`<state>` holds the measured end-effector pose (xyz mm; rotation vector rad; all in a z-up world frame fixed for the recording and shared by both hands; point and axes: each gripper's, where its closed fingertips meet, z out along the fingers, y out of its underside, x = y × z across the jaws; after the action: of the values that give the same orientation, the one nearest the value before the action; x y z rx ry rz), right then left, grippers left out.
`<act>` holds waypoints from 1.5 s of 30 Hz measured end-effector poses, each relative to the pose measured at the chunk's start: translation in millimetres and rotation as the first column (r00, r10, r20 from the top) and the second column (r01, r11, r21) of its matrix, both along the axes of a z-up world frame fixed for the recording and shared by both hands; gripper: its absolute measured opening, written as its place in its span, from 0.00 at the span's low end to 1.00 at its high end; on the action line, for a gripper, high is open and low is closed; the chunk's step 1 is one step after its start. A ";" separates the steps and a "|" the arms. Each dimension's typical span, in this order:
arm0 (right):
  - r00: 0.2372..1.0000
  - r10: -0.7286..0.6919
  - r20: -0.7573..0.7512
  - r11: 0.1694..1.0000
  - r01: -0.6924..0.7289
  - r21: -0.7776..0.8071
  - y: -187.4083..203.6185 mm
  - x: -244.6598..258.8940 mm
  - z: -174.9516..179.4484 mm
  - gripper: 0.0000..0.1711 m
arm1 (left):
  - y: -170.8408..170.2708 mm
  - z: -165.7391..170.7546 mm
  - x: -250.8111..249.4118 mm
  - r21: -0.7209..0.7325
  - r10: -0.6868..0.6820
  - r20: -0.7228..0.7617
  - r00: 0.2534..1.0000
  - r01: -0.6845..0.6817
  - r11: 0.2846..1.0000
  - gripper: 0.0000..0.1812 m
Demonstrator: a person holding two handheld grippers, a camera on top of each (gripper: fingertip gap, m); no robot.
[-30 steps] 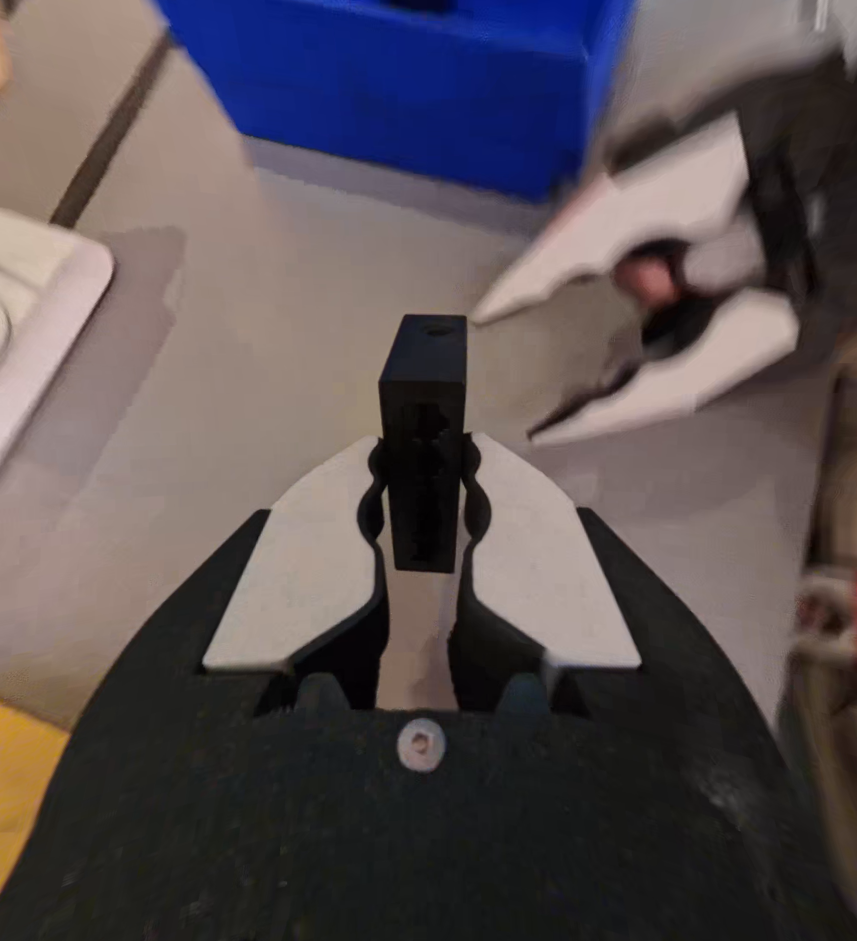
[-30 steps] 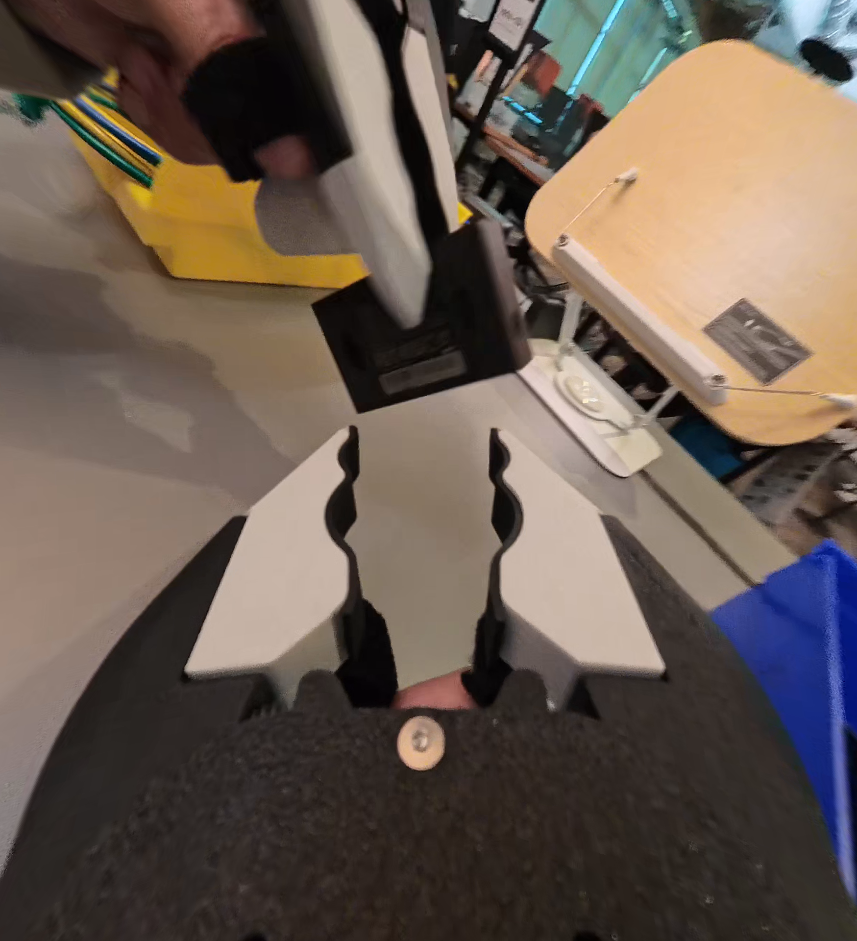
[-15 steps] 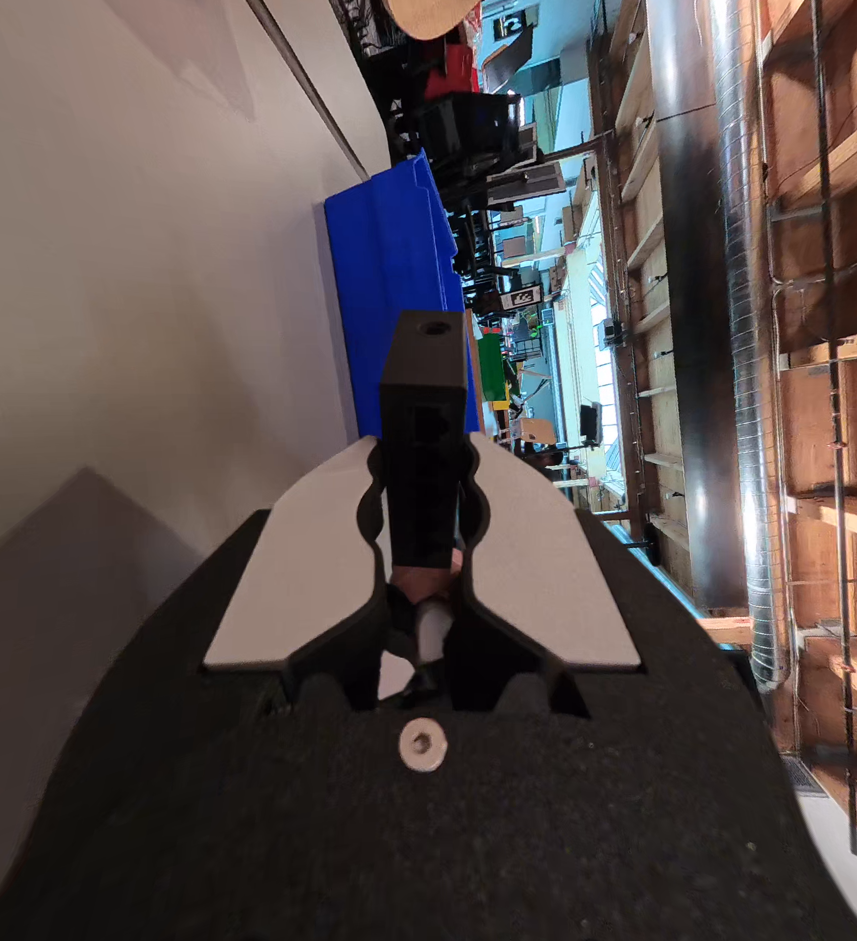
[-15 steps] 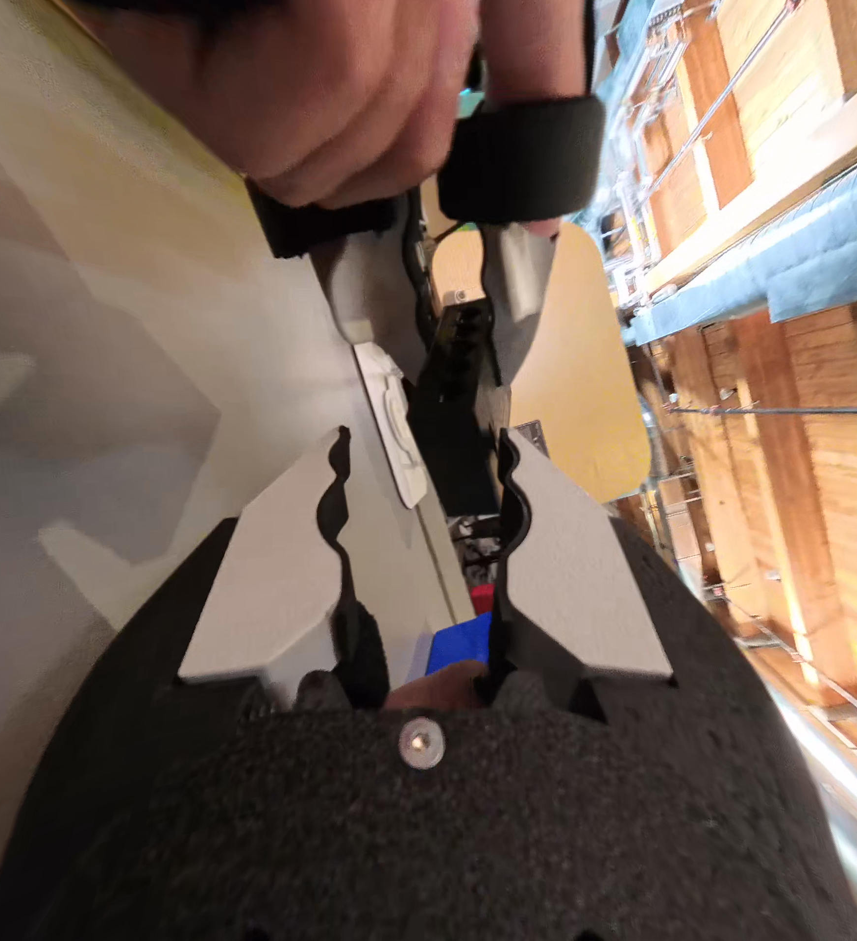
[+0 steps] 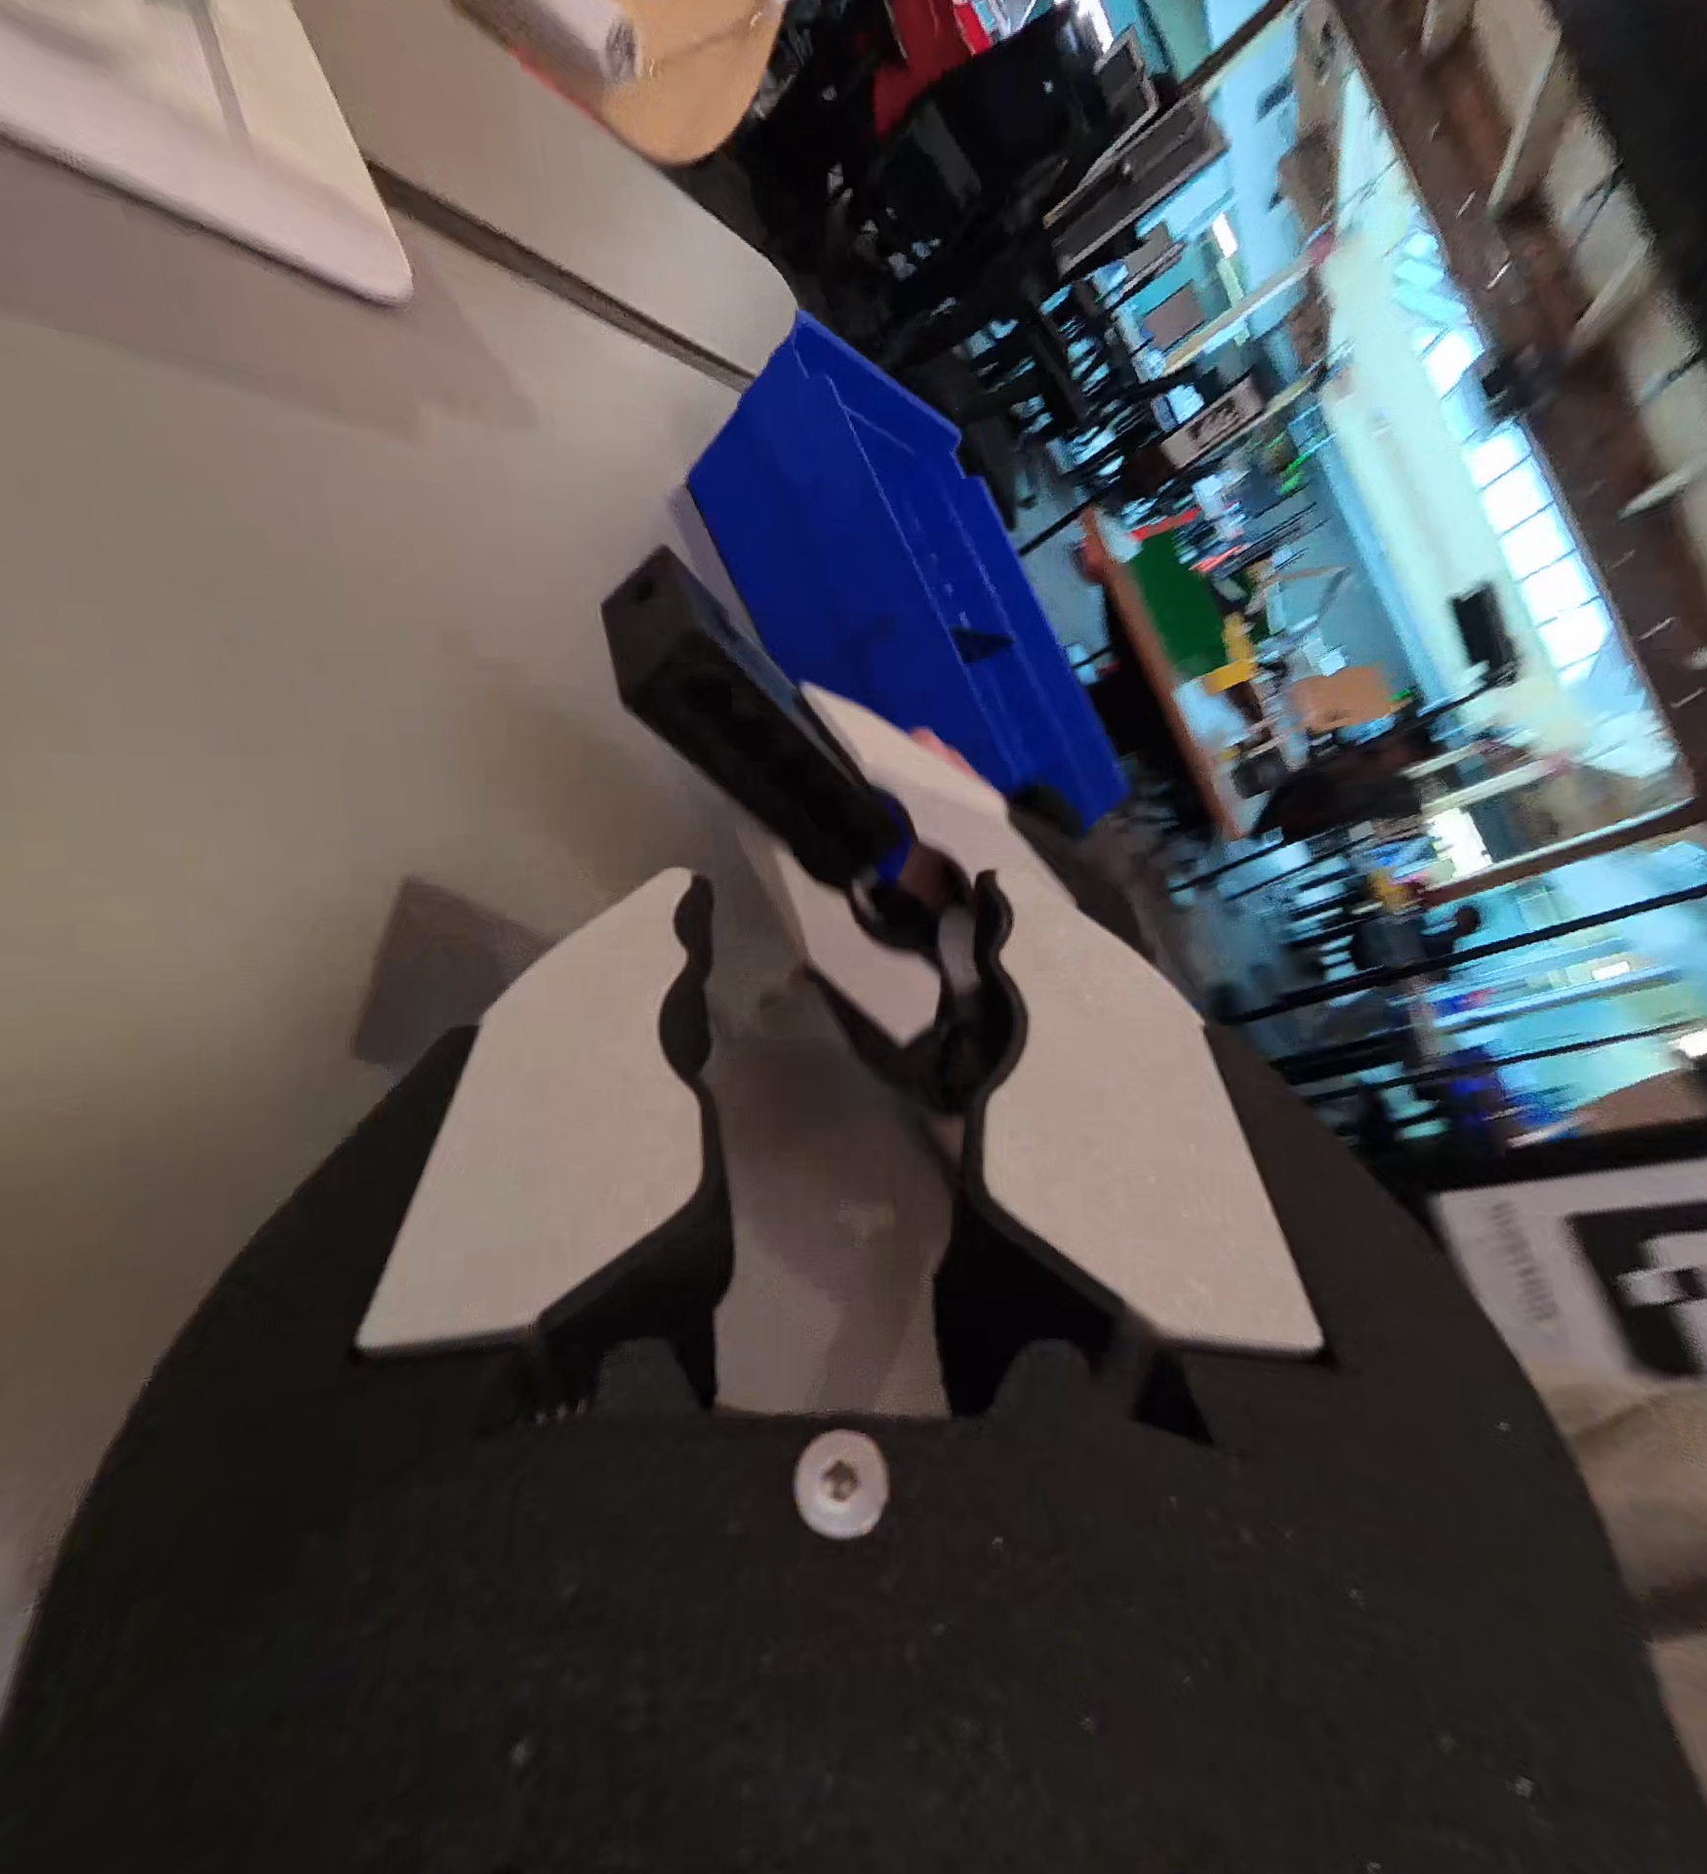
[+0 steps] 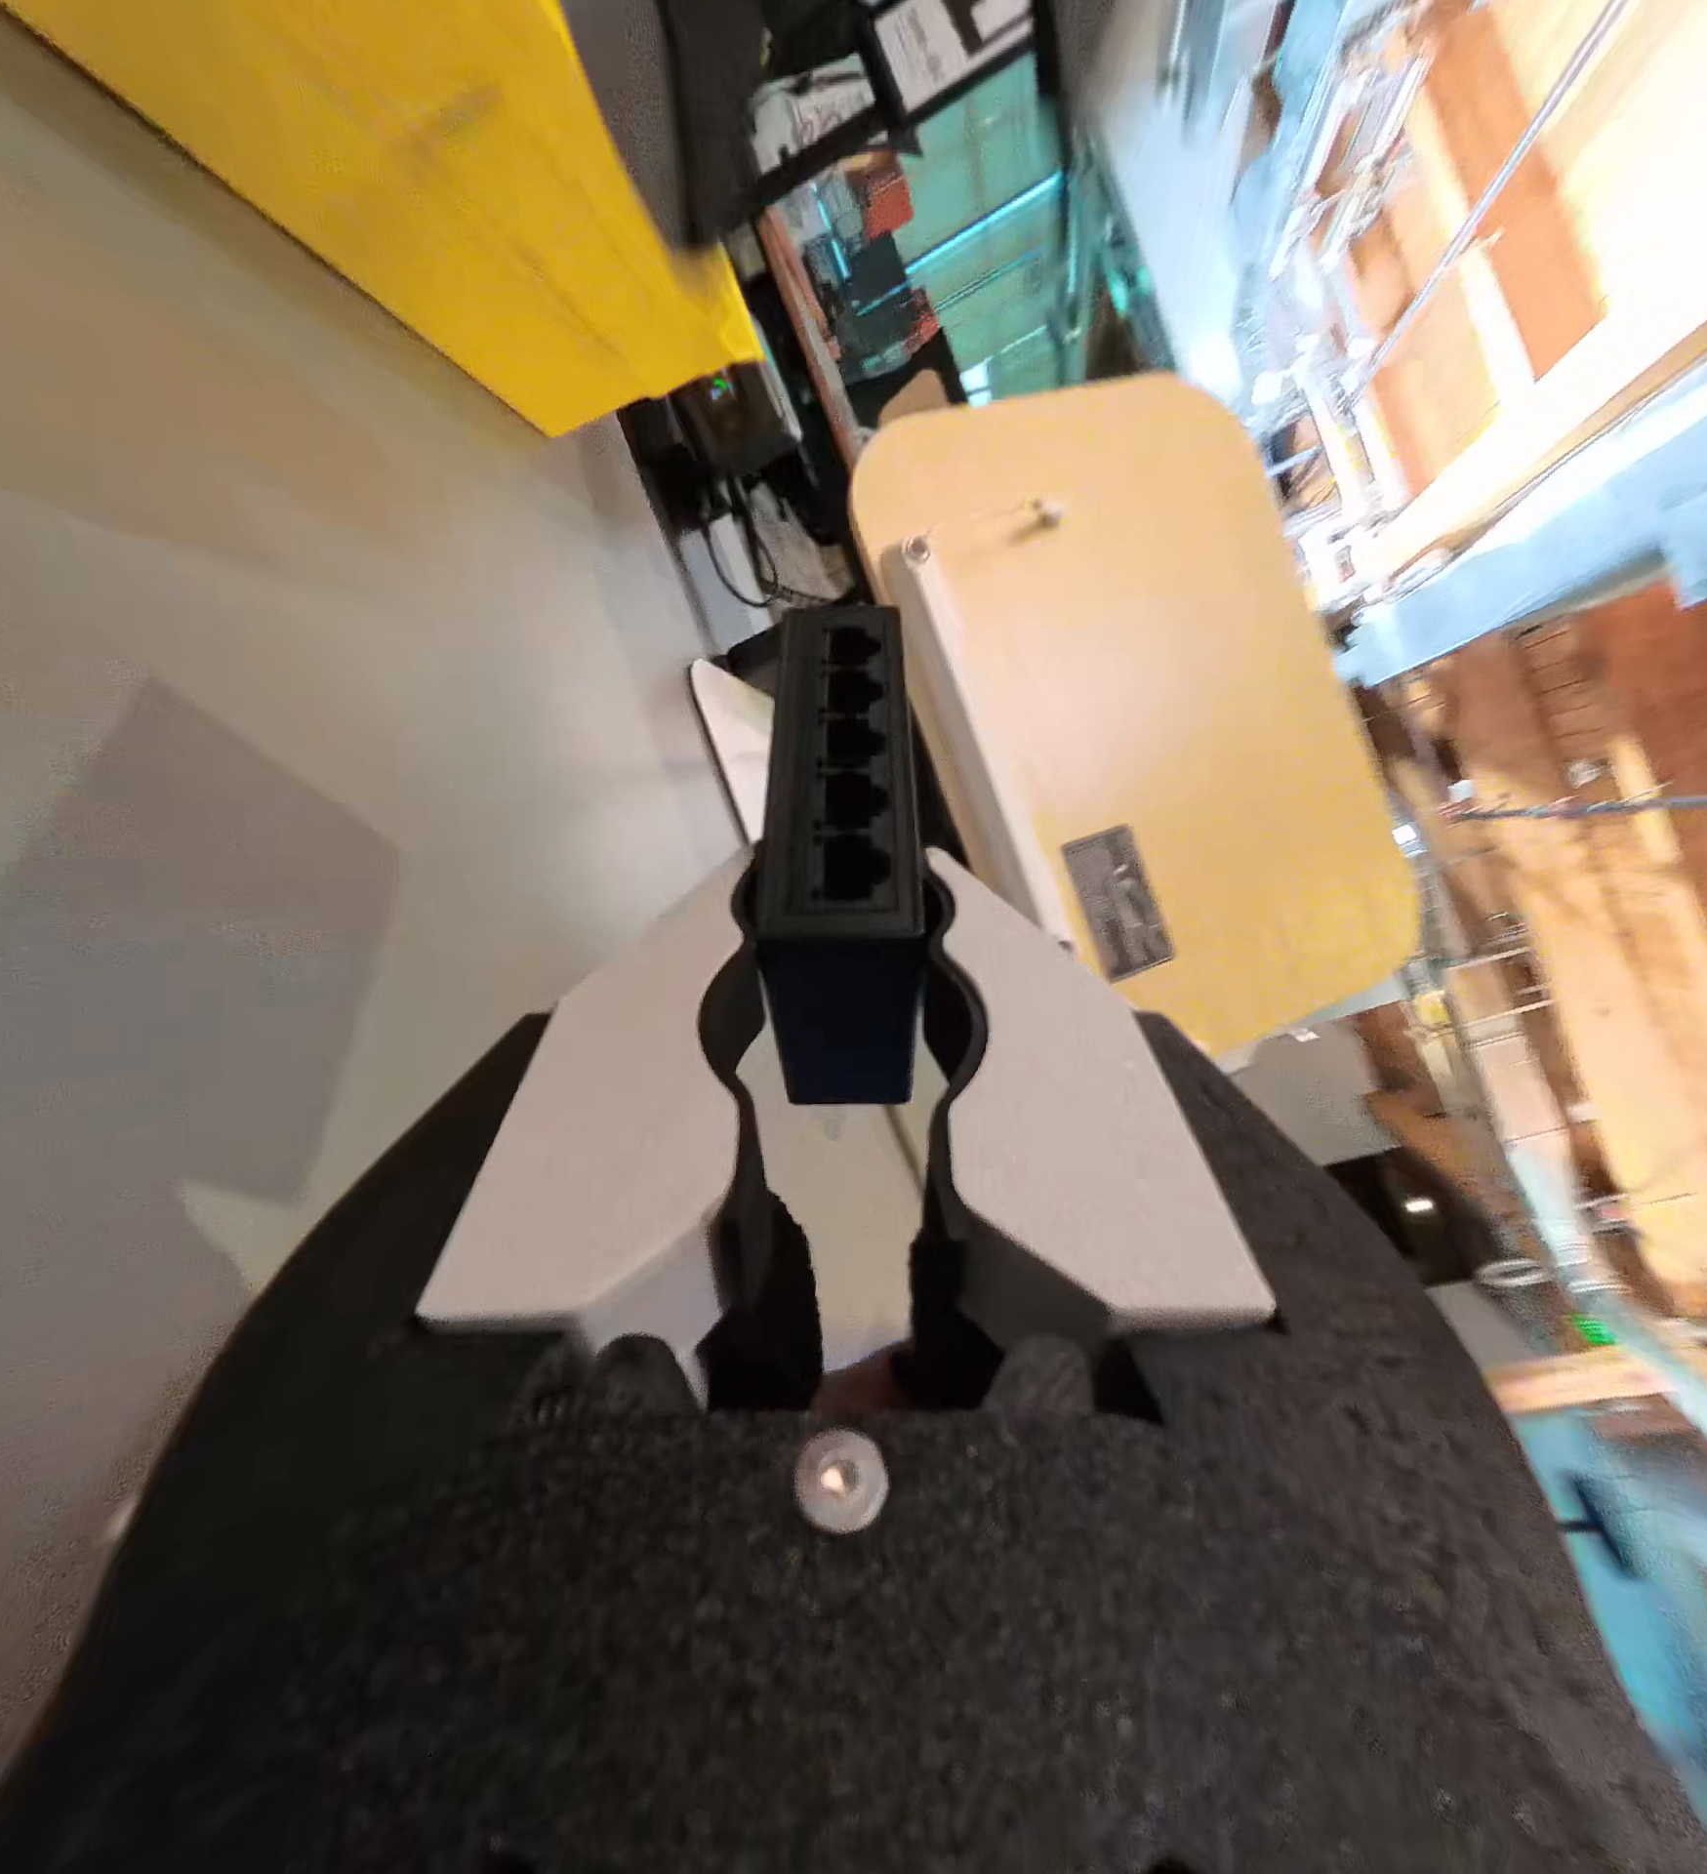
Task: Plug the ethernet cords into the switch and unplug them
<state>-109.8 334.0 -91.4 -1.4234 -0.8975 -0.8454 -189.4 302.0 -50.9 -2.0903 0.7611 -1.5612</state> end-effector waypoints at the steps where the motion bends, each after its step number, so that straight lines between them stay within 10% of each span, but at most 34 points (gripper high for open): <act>1: 0.998 0.010 -0.063 1.000 -0.011 -0.022 8.5 5.7 -3.3 0.15 | -6.6 4.9 -12.9 0.067 -0.009 -0.018 1.000 0.010 0.998 0.27; 9: 0.992 0.041 -0.121 0.998 -0.045 -0.031 58.1 18.4 -39.9 0.15 | -66.1 -69.2 -115.0 0.540 0.253 -0.136 0.958 -0.143 0.830 0.31; 14: 0.980 0.120 -0.156 0.992 -0.111 0.062 44.6 -1.3 -20.9 0.15 | -73.5 -96.2 -124.7 0.374 0.231 -0.160 0.960 -0.158 0.914 0.27; 27: 0.979 0.128 -0.157 0.992 -0.124 0.036 46.2 -1.6 -25.5 0.15 | 55.6 -59.3 -254.6 0.117 0.726 -0.064 0.685 -0.717 0.687 0.26; 34: 0.978 0.137 -0.154 0.991 -0.133 0.034 45.8 -4.3 -25.9 0.15 | 109.4 -57.2 -284.1 -0.050 0.721 -0.090 0.687 -0.726 0.686 0.25; 45: 0.984 0.140 -0.114 0.990 -0.138 0.025 45.8 -6.9 -29.1 0.15 | 149.3 -87.8 -294.4 0.222 0.691 -0.415 0.592 -0.671 0.708 0.24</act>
<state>-116.6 379.7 -120.5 -1.3639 -0.8875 -0.6579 -483.8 451.4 -138.6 -2.3464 0.0512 -0.6030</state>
